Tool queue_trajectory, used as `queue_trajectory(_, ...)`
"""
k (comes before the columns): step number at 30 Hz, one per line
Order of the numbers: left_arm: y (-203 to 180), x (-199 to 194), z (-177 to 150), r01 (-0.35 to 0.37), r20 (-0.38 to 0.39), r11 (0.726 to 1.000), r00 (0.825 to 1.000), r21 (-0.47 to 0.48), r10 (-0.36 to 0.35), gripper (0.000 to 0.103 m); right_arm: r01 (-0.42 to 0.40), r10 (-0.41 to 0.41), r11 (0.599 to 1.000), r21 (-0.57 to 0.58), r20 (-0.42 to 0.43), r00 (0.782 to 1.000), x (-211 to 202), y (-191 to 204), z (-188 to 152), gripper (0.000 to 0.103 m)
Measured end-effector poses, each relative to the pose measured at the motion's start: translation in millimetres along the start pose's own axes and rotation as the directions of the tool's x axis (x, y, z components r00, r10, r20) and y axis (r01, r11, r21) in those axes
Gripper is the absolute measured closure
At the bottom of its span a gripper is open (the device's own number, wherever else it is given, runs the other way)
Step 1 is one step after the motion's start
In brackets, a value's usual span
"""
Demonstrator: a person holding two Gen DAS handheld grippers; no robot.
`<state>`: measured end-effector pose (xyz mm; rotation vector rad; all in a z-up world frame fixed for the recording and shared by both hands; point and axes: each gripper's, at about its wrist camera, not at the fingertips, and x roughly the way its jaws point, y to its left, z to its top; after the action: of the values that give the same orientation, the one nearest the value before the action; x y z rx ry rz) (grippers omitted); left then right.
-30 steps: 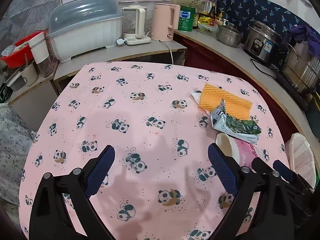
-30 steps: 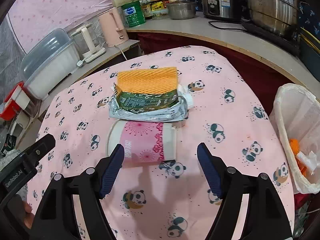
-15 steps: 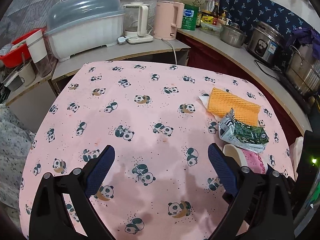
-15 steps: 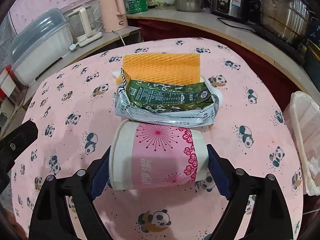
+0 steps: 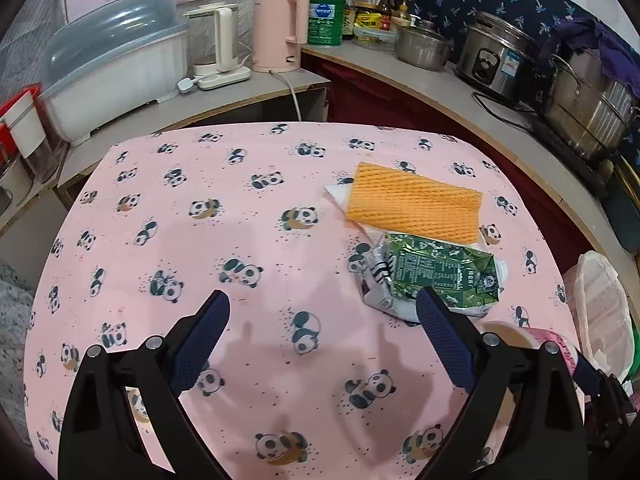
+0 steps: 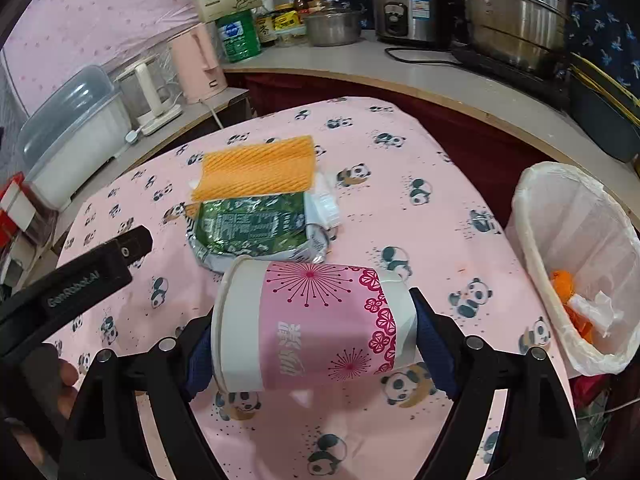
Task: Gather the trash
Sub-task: 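Grasp the pink paper cup with the right tool while the left tool grasps the silver-green wrapper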
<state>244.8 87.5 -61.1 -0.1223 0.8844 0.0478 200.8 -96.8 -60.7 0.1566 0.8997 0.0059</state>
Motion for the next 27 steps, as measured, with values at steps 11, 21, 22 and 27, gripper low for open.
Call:
queue_trajectory(11,-36,57,14,0.015,-0.050,0.999,0.999,0.048,-0.012,0.039,0.024,-0.026,0.997,0.072,0.032,0.999,-9,-43,13,0.023)
queue_trajectory(21,-40,55,13,0.041,-0.053,0.999,0.998,0.035,-0.039,0.077,0.030,-0.034,0.994,0.102,0.040,0.999,-11,-58,12,0.023)
queue_trajectory(22,-40,52,12,0.040,-0.050,0.999,0.998,0.034,-0.039,0.077,0.031,-0.036,0.994,0.105,0.043,0.998,-13,-60,12,0.023)
queue_trajectory(27,-46,30,8,0.044,-0.022,0.998,0.999,0.046,-0.043,0.078,0.038,-0.046,0.991,0.127,0.062,0.997,-26,-72,11,0.023)
